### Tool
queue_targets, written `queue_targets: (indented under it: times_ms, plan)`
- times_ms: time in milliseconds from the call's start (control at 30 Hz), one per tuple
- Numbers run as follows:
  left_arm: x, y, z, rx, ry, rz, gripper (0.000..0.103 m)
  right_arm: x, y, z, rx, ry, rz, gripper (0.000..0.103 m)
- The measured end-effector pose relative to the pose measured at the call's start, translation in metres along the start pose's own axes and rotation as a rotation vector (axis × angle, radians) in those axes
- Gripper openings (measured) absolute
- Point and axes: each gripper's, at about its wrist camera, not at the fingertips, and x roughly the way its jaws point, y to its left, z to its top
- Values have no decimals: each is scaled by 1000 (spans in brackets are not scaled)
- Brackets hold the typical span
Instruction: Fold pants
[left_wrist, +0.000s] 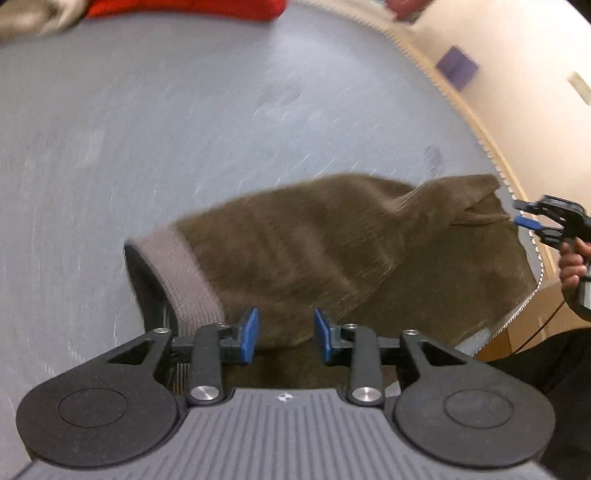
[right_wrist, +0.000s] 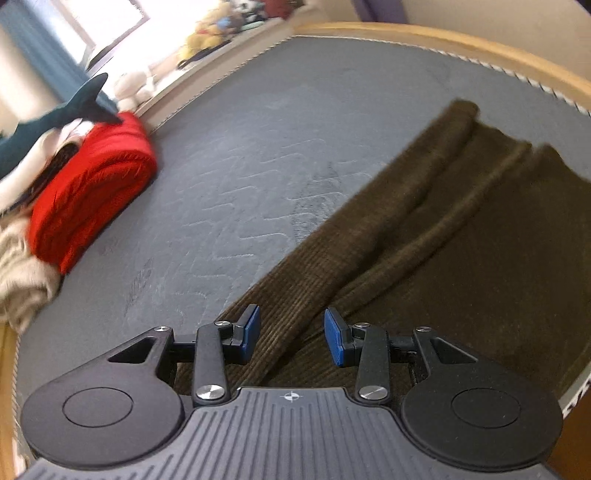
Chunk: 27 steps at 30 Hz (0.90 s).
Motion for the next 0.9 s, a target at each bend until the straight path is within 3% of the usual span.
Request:
queue_targets:
  times_ms: [67,133,200,300,433,533,633,767,900]
  plan:
    - [15,7,-4,-36,79,8,39,-2,-7,1,20,-13,-6,41]
    - [30,11,-6,-60,135,4,47,-4,-13,2,37,-31,-15,41]
    - [41,13,-5,-57,160,3,67,-4,-22,3,60,-43,-23,41]
    - [49,20,-4,-88,168,7,81,-3,-39,6,99,-78,-24,41]
    - [47,32,7,-163,109,53,82,6,-64,3,131,-117,-36,41]
    - [42,43,17,-246,57,53,80,14,-78,5,168,-128,-7,41]
    - [39,44,26,-258,36,69,71,22,-86,9,152,-146,-15,41]
    - [44,45,33,-250,41,153,43,41,-96,15,206,-134,10,41]
    - [41,48,43,-249,1,179,35,64,-99,22,251,-111,30,41]
